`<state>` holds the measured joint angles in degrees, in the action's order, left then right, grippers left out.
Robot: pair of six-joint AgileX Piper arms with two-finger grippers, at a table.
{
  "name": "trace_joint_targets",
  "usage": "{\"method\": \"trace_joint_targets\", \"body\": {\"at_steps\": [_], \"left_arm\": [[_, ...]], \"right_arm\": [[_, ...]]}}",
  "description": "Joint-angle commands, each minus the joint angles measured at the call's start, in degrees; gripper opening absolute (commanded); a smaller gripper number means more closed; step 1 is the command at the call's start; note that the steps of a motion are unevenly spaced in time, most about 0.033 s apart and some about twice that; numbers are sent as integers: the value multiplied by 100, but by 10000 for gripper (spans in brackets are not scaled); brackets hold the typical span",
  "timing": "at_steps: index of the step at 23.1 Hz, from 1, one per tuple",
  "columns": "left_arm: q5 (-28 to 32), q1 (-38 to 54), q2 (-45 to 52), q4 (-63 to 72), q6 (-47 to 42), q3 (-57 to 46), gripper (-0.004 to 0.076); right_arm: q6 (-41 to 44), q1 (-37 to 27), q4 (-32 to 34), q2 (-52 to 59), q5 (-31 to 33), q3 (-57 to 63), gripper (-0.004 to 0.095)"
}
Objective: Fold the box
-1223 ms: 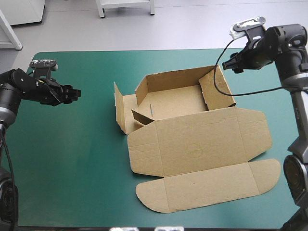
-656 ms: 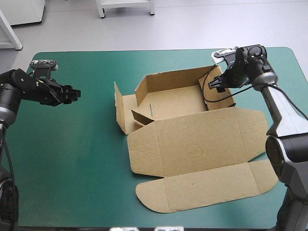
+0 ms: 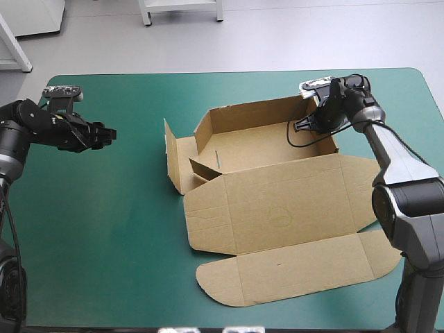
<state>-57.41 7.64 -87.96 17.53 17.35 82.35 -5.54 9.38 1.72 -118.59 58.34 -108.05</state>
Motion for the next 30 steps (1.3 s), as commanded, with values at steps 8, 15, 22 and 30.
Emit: {"method": "trace_joint_targets", "body": {"at_steps": [8, 15, 22, 30], "left_arm": [[698, 38, 170, -94, 8, -175, 423], [1569, 27, -209, 969, 339, -1166, 423], [1385, 27, -233, 4872, 3037, -1192, 423], [346, -298, -233, 7735, 4837, -1192, 423]], "right_arm": [[-349, -524, -1021, 1000, -670, -177, -13], [-1671, -1399, -4060, 1777, -896, -177, -13], [-1861, -1388, -4376, 1830, -885, -177, -13], [-1917, -1388, -4366, 1830, -875, -166, -13]]}}
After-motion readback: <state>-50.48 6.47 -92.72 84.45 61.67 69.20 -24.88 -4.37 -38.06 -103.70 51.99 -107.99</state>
